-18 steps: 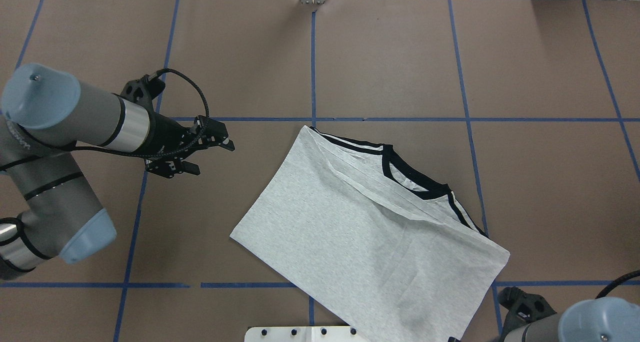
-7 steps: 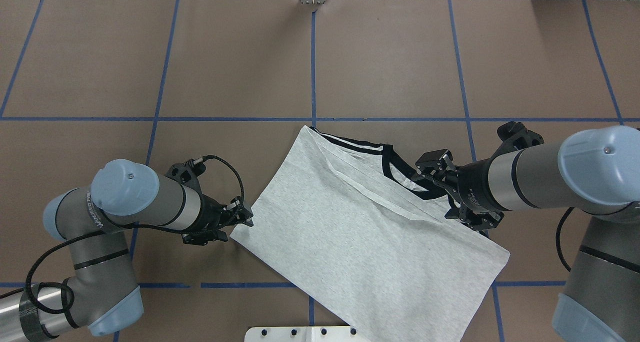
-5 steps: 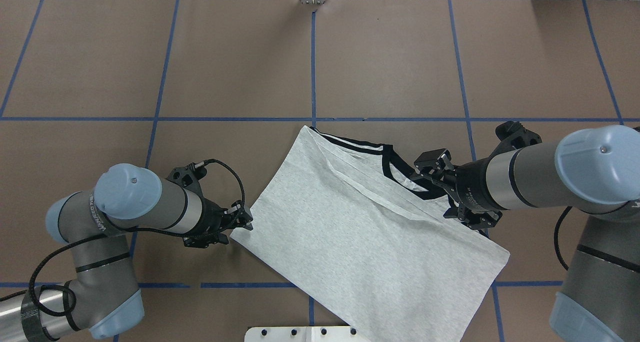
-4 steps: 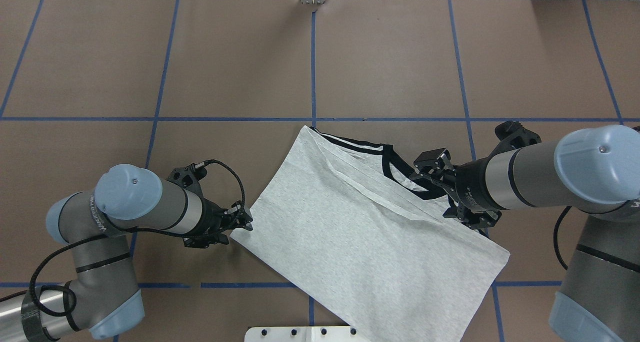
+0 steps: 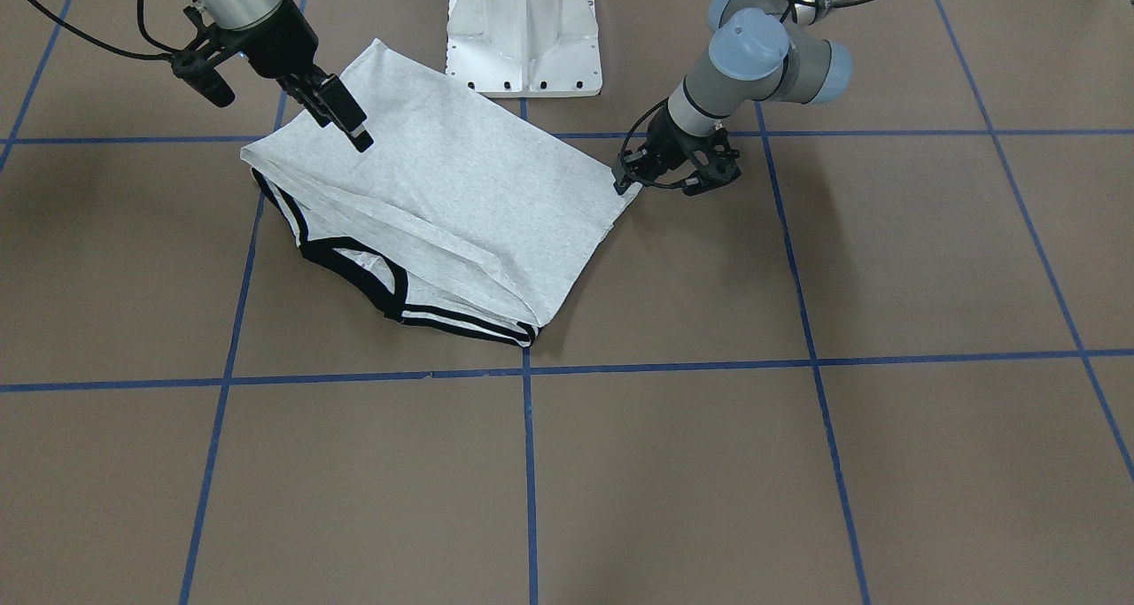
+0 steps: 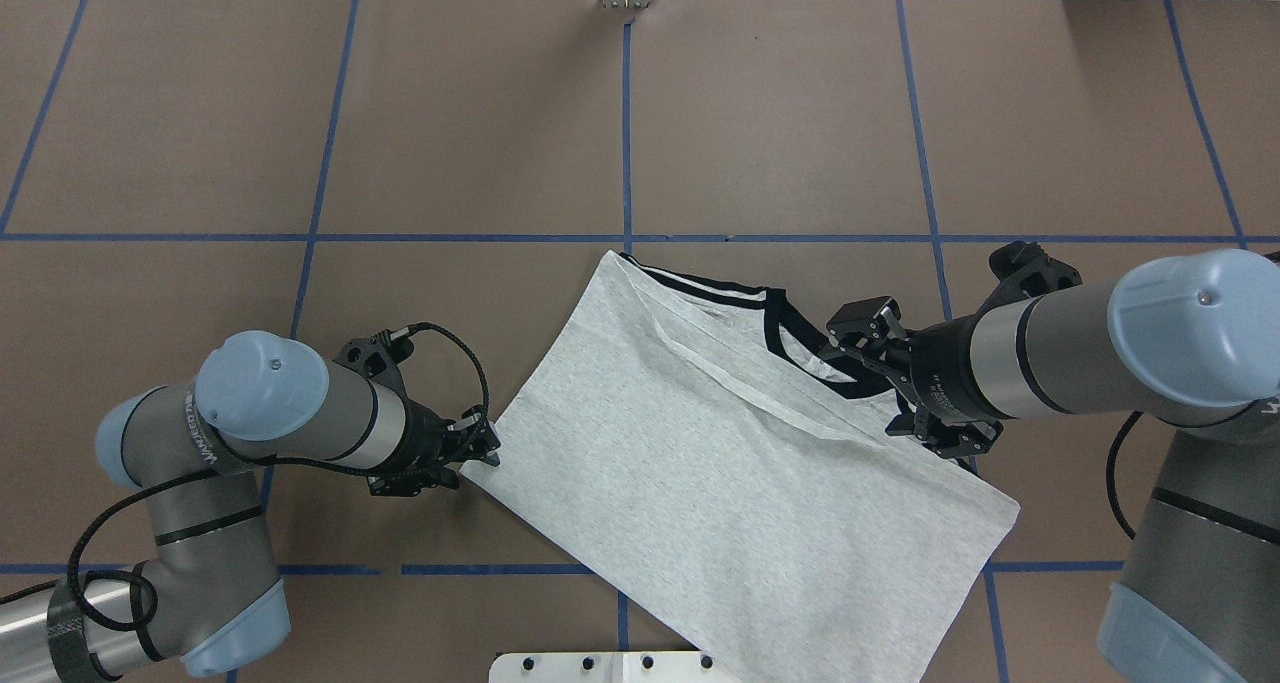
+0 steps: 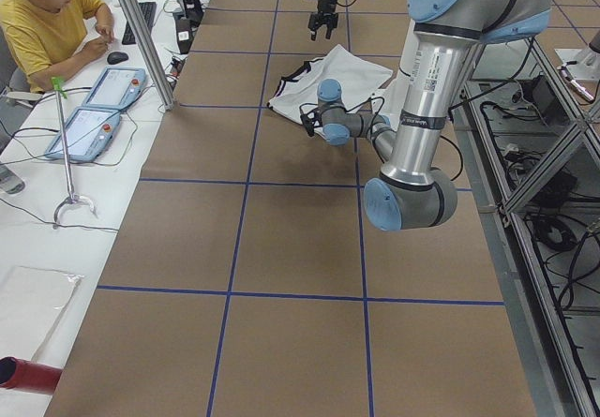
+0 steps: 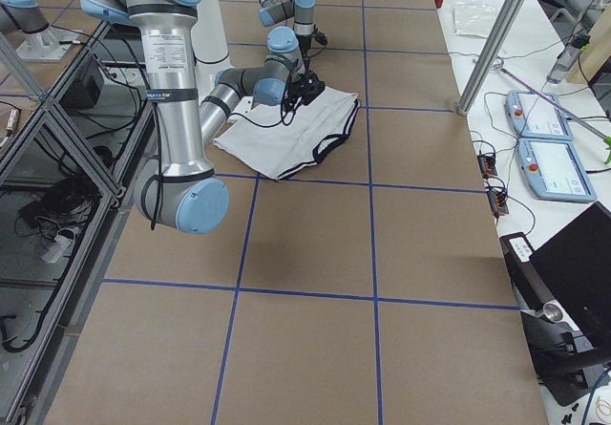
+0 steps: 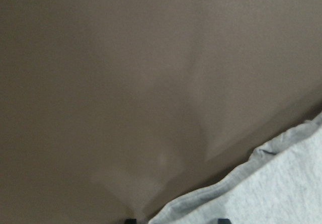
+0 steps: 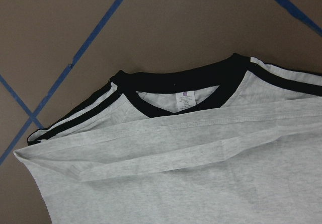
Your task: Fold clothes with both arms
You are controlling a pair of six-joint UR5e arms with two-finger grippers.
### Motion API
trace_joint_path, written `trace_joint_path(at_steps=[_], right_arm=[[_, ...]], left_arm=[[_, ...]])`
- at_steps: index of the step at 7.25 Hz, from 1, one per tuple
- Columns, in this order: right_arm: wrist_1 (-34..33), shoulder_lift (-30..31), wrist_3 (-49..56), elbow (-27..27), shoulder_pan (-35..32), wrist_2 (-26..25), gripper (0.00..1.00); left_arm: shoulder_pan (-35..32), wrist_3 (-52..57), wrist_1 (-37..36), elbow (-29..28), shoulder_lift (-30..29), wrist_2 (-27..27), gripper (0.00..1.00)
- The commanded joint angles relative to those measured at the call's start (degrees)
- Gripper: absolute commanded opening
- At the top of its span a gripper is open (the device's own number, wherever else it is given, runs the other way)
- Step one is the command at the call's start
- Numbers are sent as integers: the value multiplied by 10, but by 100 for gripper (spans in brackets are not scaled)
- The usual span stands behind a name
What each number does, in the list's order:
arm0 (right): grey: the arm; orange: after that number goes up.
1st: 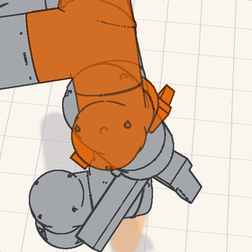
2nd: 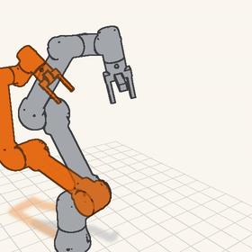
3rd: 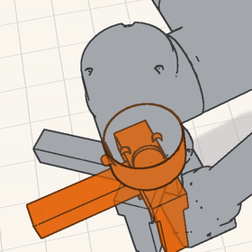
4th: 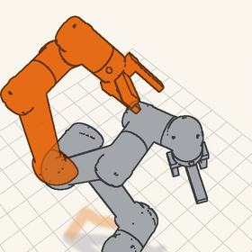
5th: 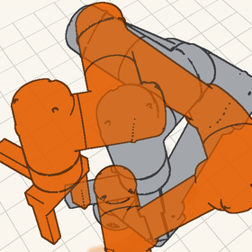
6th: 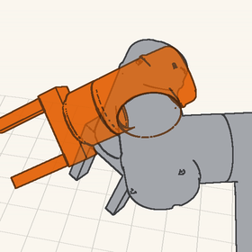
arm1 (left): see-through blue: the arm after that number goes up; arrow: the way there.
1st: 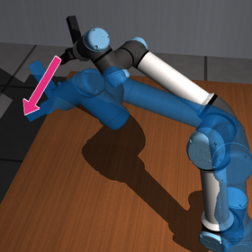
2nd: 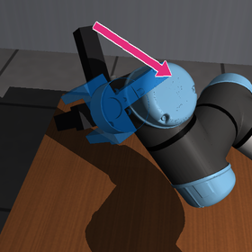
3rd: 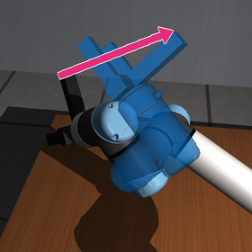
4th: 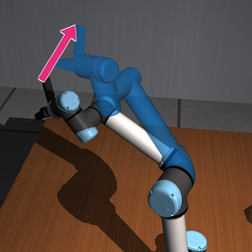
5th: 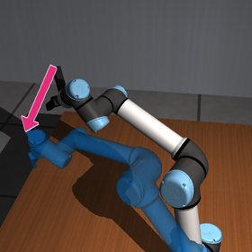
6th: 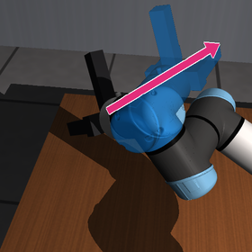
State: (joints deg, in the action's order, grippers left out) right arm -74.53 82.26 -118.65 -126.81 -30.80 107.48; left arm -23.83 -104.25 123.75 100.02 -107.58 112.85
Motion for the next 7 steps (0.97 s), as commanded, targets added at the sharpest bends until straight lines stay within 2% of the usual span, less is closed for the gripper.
trace_joint_path(at_steps=[1, 4, 5, 7], right_arm=[[0, -1, -1, 0, 0, 1, 100], [0, -1, -1, 1, 0, 0, 100], [0, -1, -1, 1, 0, 0, 100], [-2, 1, -1, 2, 0, -1, 100]], left_arm=[[0, 0, 1, -1, 0, 0, 0], [-12, 9, -13, 9, -2, 0, 0], [-30, 11, -26, 6, -3, -1, 0], [-91, 89, -29, -4, -17, -1, 0]])
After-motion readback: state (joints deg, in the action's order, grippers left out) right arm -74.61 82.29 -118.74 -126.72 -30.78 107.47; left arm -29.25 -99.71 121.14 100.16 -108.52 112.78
